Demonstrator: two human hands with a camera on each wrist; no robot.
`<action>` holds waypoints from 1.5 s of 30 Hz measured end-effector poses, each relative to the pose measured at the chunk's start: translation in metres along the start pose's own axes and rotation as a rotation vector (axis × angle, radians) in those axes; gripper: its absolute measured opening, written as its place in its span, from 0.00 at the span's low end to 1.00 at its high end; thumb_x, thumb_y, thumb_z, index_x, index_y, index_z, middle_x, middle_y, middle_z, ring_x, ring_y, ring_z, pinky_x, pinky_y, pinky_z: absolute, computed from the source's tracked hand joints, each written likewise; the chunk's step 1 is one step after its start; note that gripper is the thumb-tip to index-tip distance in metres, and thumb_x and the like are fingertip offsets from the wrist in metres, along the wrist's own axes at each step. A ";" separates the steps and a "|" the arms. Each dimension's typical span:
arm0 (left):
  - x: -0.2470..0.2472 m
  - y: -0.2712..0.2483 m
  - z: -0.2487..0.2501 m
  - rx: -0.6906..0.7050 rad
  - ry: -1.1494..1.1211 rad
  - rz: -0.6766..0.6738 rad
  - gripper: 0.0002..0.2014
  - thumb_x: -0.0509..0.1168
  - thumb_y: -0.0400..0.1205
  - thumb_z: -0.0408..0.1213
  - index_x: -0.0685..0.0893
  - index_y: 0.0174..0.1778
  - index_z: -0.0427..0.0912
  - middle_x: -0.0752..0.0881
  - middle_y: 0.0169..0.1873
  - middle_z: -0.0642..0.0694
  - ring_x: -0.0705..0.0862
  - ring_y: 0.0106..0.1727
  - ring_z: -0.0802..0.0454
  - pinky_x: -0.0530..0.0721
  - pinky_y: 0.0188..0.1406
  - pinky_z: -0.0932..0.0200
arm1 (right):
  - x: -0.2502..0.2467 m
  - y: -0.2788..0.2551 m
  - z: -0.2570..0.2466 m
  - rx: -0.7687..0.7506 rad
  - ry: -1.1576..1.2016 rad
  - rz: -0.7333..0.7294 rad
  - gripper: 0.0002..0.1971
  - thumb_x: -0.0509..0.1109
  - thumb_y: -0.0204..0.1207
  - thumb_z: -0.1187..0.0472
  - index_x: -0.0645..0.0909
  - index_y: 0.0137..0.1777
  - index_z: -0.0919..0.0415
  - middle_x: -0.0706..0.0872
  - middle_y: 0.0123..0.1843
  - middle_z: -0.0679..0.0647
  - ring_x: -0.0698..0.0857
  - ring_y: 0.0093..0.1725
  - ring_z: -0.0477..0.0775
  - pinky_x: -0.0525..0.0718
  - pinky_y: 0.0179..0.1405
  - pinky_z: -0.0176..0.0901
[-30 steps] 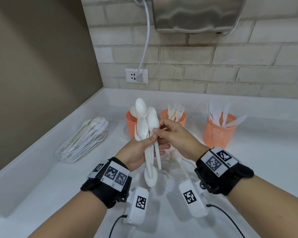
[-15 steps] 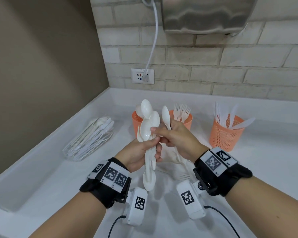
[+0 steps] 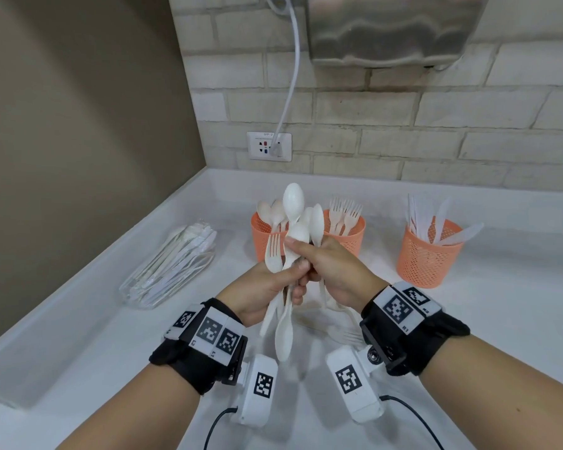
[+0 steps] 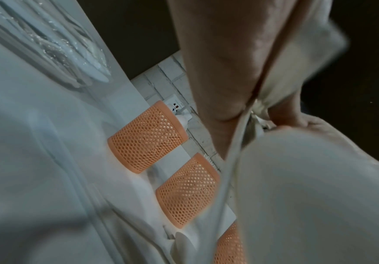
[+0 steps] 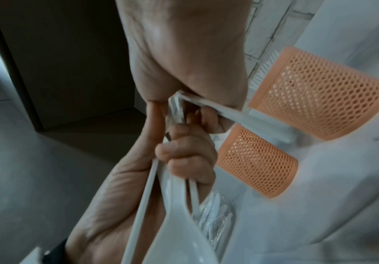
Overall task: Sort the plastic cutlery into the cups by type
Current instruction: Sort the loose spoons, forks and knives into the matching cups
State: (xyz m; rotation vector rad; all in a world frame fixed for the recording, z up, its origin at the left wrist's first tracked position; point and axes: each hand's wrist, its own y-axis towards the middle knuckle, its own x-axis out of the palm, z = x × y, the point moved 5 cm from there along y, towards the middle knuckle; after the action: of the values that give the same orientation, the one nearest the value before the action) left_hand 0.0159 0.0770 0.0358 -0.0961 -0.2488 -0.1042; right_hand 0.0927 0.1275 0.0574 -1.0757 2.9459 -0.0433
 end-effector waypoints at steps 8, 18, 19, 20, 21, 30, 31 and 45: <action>-0.001 -0.002 0.002 0.026 -0.075 0.031 0.17 0.54 0.83 0.48 0.79 0.47 0.36 0.81 0.27 0.49 0.72 0.22 0.58 0.72 0.22 0.67 | -0.002 0.002 -0.007 -0.010 -0.019 0.058 0.16 0.57 0.85 0.57 0.75 0.37 0.62 0.76 0.14 0.46 0.74 0.15 0.45 0.73 0.19 0.31; -0.003 -0.004 0.009 0.117 0.084 0.113 0.13 0.52 0.87 0.41 0.81 0.51 0.39 0.87 0.36 0.40 0.78 0.21 0.53 0.76 0.22 0.62 | -0.002 0.007 -0.008 -0.030 0.111 0.143 0.15 0.57 0.85 0.58 0.75 0.62 0.70 0.81 0.34 0.54 0.79 0.16 0.37 0.74 0.15 0.26; -0.004 -0.004 0.010 0.124 0.101 0.120 0.14 0.52 0.87 0.41 0.81 0.51 0.39 0.88 0.36 0.40 0.80 0.23 0.52 0.78 0.23 0.62 | -0.002 0.008 -0.009 -0.044 0.110 0.155 0.16 0.57 0.85 0.58 0.75 0.63 0.70 0.82 0.35 0.55 0.80 0.18 0.37 0.75 0.15 0.27; -0.005 -0.004 0.011 0.129 0.112 0.126 0.14 0.53 0.87 0.41 0.82 0.52 0.39 0.88 0.38 0.39 0.81 0.24 0.52 0.79 0.23 0.62 | -0.004 0.009 -0.009 -0.059 0.099 0.175 0.17 0.57 0.85 0.57 0.75 0.62 0.71 0.82 0.34 0.55 0.81 0.19 0.38 0.76 0.17 0.29; -0.006 -0.004 0.011 0.133 0.116 0.128 0.14 0.53 0.86 0.41 0.82 0.54 0.38 0.88 0.39 0.39 0.81 0.24 0.52 0.79 0.23 0.63 | -0.007 0.011 -0.010 -0.064 0.091 0.203 0.17 0.56 0.85 0.56 0.76 0.59 0.71 0.83 0.33 0.56 0.82 0.21 0.40 0.77 0.18 0.31; -0.020 -0.001 0.008 0.050 0.000 0.168 0.11 0.53 0.87 0.39 0.76 0.47 0.37 0.87 0.33 0.39 0.70 0.16 0.56 0.69 0.16 0.66 | -0.040 0.019 -0.034 -0.168 0.427 0.410 0.10 0.59 0.84 0.53 0.71 0.43 0.57 0.76 0.21 0.48 0.75 0.21 0.49 0.76 0.25 0.43; -0.023 0.000 0.009 0.039 -0.037 0.193 0.11 0.53 0.87 0.38 0.75 0.43 0.37 0.86 0.30 0.40 0.69 0.15 0.56 0.68 0.15 0.66 | -0.041 0.016 -0.039 -0.205 0.316 0.369 0.11 0.63 0.82 0.53 0.71 0.39 0.56 0.73 0.19 0.46 0.71 0.20 0.47 0.71 0.24 0.42; -0.045 0.016 0.006 -0.152 -0.432 0.395 0.15 0.54 0.87 0.38 0.79 0.38 0.38 0.83 0.21 0.46 0.80 0.25 0.53 0.82 0.34 0.57 | 0.029 -0.010 -0.015 -0.701 -1.049 -0.276 0.08 0.71 0.65 0.71 0.86 0.44 0.63 0.88 0.42 0.57 0.84 0.40 0.56 0.69 0.31 0.37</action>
State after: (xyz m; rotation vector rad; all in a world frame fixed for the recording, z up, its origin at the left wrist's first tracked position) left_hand -0.0268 0.0974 0.0295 -0.3181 -0.6473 0.2946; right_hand 0.0768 0.1012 0.0727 -1.0436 1.8393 1.2013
